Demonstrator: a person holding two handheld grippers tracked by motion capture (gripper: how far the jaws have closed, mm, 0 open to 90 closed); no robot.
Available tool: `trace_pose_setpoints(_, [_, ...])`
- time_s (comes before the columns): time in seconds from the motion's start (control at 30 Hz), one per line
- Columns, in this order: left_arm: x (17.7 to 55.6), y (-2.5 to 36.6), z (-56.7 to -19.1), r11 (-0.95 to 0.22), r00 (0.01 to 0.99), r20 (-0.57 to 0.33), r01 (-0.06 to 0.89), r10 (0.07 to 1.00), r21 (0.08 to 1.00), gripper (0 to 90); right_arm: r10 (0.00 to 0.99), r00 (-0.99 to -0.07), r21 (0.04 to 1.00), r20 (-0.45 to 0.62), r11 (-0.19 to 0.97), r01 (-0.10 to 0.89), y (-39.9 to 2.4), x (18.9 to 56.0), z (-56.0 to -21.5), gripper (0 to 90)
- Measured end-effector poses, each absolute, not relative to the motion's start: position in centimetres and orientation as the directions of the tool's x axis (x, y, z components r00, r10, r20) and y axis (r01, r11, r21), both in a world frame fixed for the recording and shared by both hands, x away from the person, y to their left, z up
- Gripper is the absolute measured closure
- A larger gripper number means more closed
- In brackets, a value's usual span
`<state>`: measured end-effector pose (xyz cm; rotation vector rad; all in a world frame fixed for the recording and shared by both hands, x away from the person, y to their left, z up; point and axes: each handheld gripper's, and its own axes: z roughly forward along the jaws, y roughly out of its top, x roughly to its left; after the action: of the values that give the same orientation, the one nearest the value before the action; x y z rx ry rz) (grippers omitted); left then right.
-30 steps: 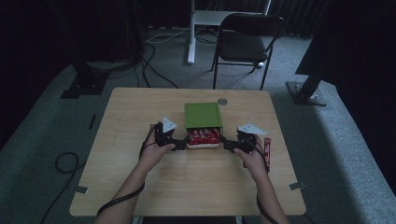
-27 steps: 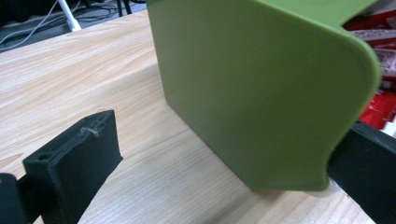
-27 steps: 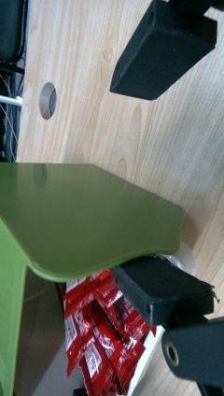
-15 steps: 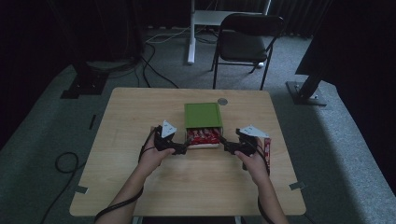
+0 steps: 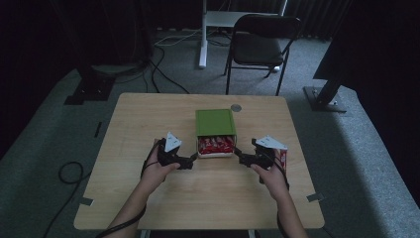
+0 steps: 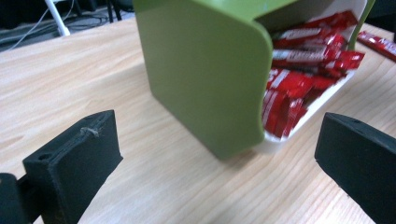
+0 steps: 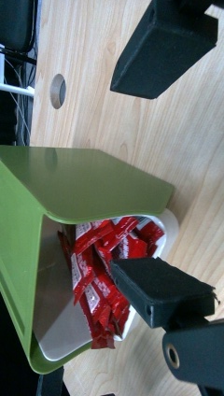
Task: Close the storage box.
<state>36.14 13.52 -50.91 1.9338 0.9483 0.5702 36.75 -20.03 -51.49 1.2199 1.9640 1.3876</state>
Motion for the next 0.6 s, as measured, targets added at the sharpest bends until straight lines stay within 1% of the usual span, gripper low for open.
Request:
trace_pose_setpoints(0.33, [35.2, 15.5, -51.7, -0.315, 0.581, 0.012, 0.425, 0.814, 0.849, 0.6, 0.855, -0.508, 0.895, 0.105, 0.141, 0.423, -21.1, 35.6, -52.6, 12.7])
trace_pose_setpoints(0.6, [34.8, 17.2, -52.9, -0.315, 0.551, 0.013, 0.457, 0.834, 0.832, 0.6, 0.859, -0.500, 0.871, 0.110, 0.160, 0.465, -22.0, 34.7, -54.1, 12.6])
